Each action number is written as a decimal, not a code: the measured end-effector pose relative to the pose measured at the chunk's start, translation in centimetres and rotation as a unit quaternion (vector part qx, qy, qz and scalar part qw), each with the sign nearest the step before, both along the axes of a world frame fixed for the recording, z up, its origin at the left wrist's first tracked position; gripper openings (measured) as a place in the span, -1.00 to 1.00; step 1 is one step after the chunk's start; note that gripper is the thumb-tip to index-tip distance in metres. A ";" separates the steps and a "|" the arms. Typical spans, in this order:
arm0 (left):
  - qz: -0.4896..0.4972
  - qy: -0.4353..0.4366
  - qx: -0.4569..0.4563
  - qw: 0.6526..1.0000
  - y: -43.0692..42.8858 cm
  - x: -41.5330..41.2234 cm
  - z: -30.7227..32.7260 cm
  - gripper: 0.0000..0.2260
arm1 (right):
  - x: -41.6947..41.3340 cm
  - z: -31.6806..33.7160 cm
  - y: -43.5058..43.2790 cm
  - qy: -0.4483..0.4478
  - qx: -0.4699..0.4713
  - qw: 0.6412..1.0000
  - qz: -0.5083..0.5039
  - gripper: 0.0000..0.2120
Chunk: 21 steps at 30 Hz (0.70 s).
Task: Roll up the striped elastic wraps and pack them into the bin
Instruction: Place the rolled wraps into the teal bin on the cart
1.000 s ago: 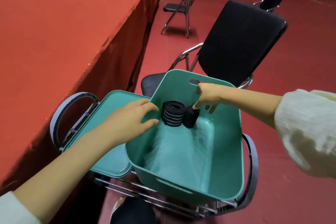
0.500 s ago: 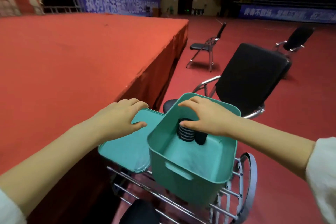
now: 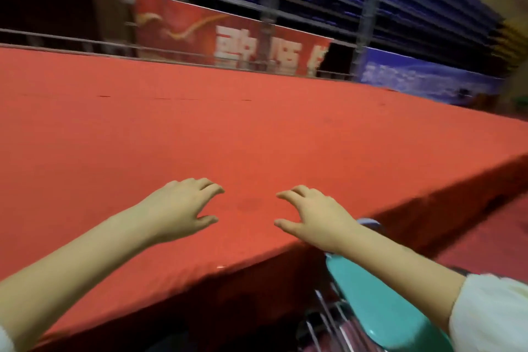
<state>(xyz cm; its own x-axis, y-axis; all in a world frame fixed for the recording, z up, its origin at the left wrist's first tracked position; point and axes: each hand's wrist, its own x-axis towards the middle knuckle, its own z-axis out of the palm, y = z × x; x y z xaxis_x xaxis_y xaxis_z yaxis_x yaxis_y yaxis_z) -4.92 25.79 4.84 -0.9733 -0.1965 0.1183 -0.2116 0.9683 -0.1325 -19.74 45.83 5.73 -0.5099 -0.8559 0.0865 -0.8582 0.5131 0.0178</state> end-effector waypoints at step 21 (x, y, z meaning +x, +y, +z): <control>0.442 -0.009 0.042 0.896 -10.0 42.0 -6.4 -0.50 | 33.2 -4.8 -31.3 -0.030 0.006 0.895 0.446 -0.43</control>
<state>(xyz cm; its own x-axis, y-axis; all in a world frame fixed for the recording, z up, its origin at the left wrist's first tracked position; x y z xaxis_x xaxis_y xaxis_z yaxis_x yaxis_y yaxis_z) 37.09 15.83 -1.52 -0.4341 -0.8994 0.0522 -0.8996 0.4296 -0.0780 13.43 14.54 0.92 0.3729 -0.9252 0.0703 -0.9256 -0.3762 -0.0412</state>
